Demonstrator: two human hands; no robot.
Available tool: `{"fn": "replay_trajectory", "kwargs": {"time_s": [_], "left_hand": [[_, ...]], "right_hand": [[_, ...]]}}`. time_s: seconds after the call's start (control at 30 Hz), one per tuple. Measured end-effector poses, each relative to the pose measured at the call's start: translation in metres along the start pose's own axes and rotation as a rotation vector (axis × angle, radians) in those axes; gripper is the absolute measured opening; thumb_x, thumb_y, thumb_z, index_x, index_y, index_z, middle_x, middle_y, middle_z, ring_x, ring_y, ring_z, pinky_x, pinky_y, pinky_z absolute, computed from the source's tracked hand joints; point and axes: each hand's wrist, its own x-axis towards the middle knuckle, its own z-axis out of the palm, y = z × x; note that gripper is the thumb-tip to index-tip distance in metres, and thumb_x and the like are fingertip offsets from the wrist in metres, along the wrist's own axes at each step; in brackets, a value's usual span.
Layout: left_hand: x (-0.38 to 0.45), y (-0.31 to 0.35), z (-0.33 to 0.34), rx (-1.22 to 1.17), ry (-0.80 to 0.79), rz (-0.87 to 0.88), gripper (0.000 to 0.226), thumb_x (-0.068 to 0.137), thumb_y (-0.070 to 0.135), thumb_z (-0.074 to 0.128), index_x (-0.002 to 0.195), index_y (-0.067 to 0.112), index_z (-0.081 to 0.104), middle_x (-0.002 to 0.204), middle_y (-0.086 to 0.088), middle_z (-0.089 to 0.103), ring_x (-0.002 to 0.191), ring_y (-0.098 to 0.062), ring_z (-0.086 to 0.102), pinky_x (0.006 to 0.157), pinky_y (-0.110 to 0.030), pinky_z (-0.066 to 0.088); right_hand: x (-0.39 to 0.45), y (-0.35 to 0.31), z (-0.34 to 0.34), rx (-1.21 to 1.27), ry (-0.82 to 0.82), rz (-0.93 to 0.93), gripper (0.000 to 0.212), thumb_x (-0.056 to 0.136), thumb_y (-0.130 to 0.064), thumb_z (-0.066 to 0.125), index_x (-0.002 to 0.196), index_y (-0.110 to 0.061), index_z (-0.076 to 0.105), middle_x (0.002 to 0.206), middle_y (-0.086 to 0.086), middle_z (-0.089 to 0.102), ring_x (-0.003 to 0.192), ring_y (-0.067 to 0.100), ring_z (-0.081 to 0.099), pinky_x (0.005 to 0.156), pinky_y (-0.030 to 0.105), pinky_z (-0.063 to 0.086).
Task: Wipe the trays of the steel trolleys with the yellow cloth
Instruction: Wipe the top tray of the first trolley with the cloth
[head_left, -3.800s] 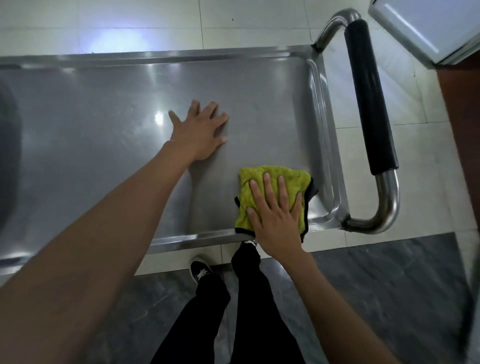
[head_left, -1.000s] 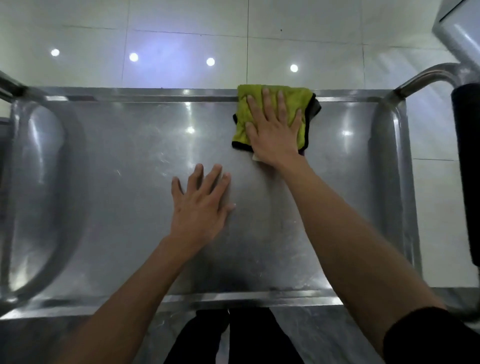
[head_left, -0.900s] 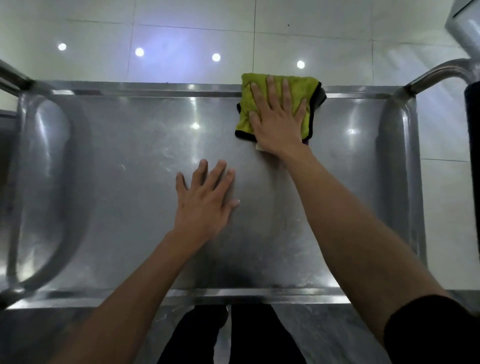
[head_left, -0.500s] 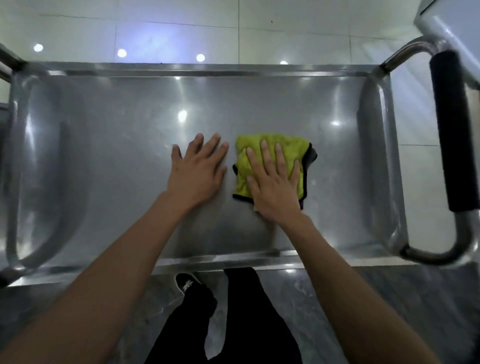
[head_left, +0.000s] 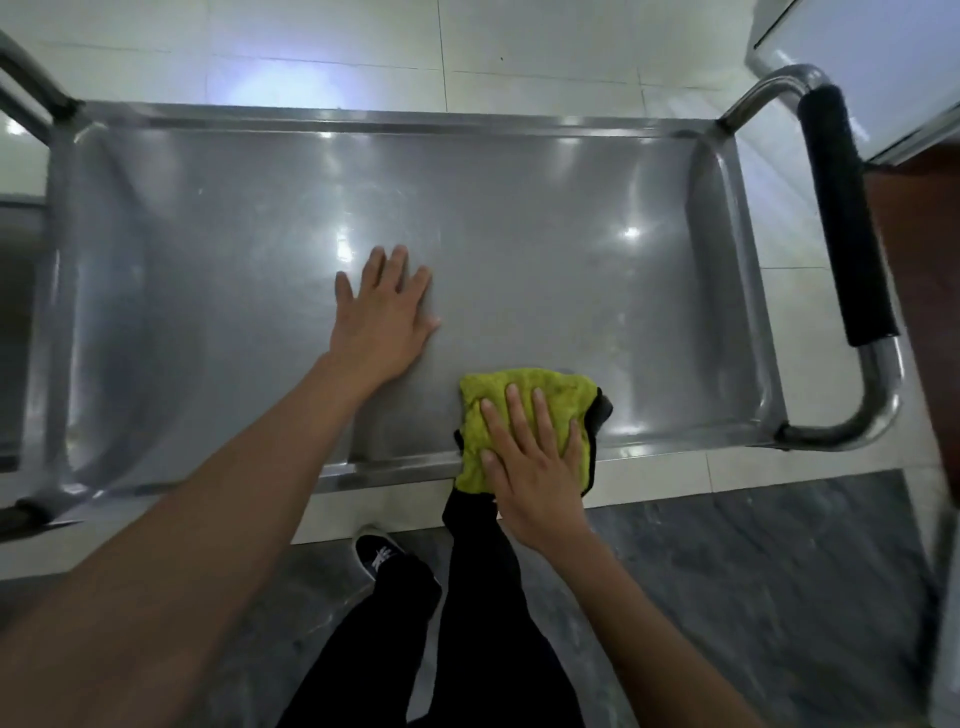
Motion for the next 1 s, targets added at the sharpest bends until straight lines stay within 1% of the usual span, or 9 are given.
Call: {"fn": "replay_trajectory", "kwargs": {"time_s": [0.07, 0.2, 0.37, 0.47, 0.57, 0.67, 0.8, 0.9, 1.0], "left_hand": [[-0.015, -0.019, 0.006, -0.006, 0.062, -0.044, 0.065, 0.095, 0.059, 0.045, 0.149, 0.025, 0.033, 0.162, -0.007, 0.020, 0.149, -0.033, 0.015, 0.109, -0.064, 0.027], [-0.018, -0.037, 0.007, -0.014, 0.046, -0.023, 0.060, 0.097, 0.057, 0.042, 0.150, 0.029, 0.033, 0.163, -0.002, 0.021, 0.151, -0.029, 0.016, 0.109, -0.067, 0.026], [-0.013, -0.046, 0.006, -0.011, 0.120, -0.003, 0.053, 0.099, 0.044, 0.044, 0.146, 0.018, 0.043, 0.158, 0.000, 0.036, 0.146, -0.023, 0.028, 0.103, -0.059, 0.033], [-0.006, -0.056, 0.003, -0.002, 0.132, 0.023, 0.050, 0.098, 0.043, 0.048, 0.141, 0.018, 0.050, 0.153, -0.002, 0.043, 0.146, -0.030, 0.028, 0.101, -0.062, 0.032], [-0.004, -0.057, 0.000, -0.047, 0.097, -0.024, 0.047, 0.097, 0.048, 0.051, 0.140, 0.027, 0.054, 0.155, -0.011, 0.038, 0.148, -0.042, 0.021, 0.107, -0.065, 0.027], [-0.004, -0.055, -0.002, -0.065, 0.081, -0.053, 0.049, 0.097, 0.052, 0.045, 0.141, 0.032, 0.055, 0.157, -0.014, 0.035, 0.149, -0.043, 0.020, 0.111, -0.063, 0.024], [0.002, -0.057, -0.003, -0.061, 0.114, -0.048, 0.048, 0.094, 0.052, 0.047, 0.134, 0.030, 0.062, 0.153, -0.014, 0.042, 0.146, -0.043, 0.028, 0.107, -0.064, 0.029], [0.004, -0.056, -0.004, -0.062, 0.083, -0.064, 0.048, 0.096, 0.053, 0.048, 0.138, 0.031, 0.060, 0.156, -0.013, 0.039, 0.148, -0.042, 0.024, 0.109, -0.066, 0.028], [0.003, -0.057, -0.005, -0.079, 0.059, -0.085, 0.048, 0.096, 0.054, 0.051, 0.139, 0.035, 0.057, 0.159, -0.009, 0.034, 0.151, -0.038, 0.019, 0.112, -0.065, 0.025]], "right_hand": [[0.006, -0.002, -0.001, -0.025, 0.010, 0.008, 0.056, 0.105, -0.048, 0.017, 0.159, -0.036, 0.011, 0.168, -0.005, 0.004, 0.155, 0.024, -0.003, 0.115, 0.065, 0.013], [0.036, -0.012, -0.002, -0.006, 0.035, -0.036, 0.056, 0.105, -0.048, 0.018, 0.159, -0.037, 0.010, 0.168, -0.006, 0.003, 0.155, 0.023, -0.005, 0.116, 0.066, 0.012], [0.108, -0.029, -0.015, 0.011, 0.090, -0.072, 0.058, 0.105, -0.048, 0.025, 0.159, -0.035, 0.012, 0.168, -0.004, 0.005, 0.155, 0.024, -0.003, 0.116, 0.068, 0.007], [0.165, -0.037, -0.031, 0.021, 0.103, -0.076, 0.059, 0.104, -0.049, 0.024, 0.159, -0.034, 0.011, 0.168, -0.004, 0.004, 0.155, 0.024, -0.003, 0.117, 0.067, 0.003], [0.231, -0.041, -0.053, 0.039, 0.097, -0.079, 0.059, 0.104, -0.049, 0.024, 0.159, -0.035, 0.011, 0.168, -0.004, 0.003, 0.155, 0.024, -0.003, 0.117, 0.066, 0.000], [0.295, -0.042, -0.075, 0.039, 0.083, -0.103, 0.059, 0.105, -0.049, 0.022, 0.160, -0.036, 0.006, 0.168, -0.005, -0.002, 0.154, 0.024, -0.008, 0.117, 0.066, -0.002], [0.376, -0.051, -0.101, 0.038, 0.077, -0.143, 0.059, 0.104, -0.048, 0.020, 0.159, -0.035, 0.002, 0.168, -0.003, -0.005, 0.154, 0.026, -0.010, 0.117, 0.068, -0.003], [0.404, -0.057, -0.107, 0.017, 0.105, -0.158, 0.060, 0.103, -0.048, 0.020, 0.159, -0.035, 0.002, 0.168, -0.001, -0.004, 0.154, 0.028, -0.009, 0.116, 0.069, -0.003], [0.400, -0.057, -0.103, 0.023, 0.125, -0.162, 0.060, 0.103, -0.048, 0.018, 0.159, -0.034, 0.004, 0.168, -0.001, -0.003, 0.154, 0.028, -0.008, 0.116, 0.069, -0.002]]}}
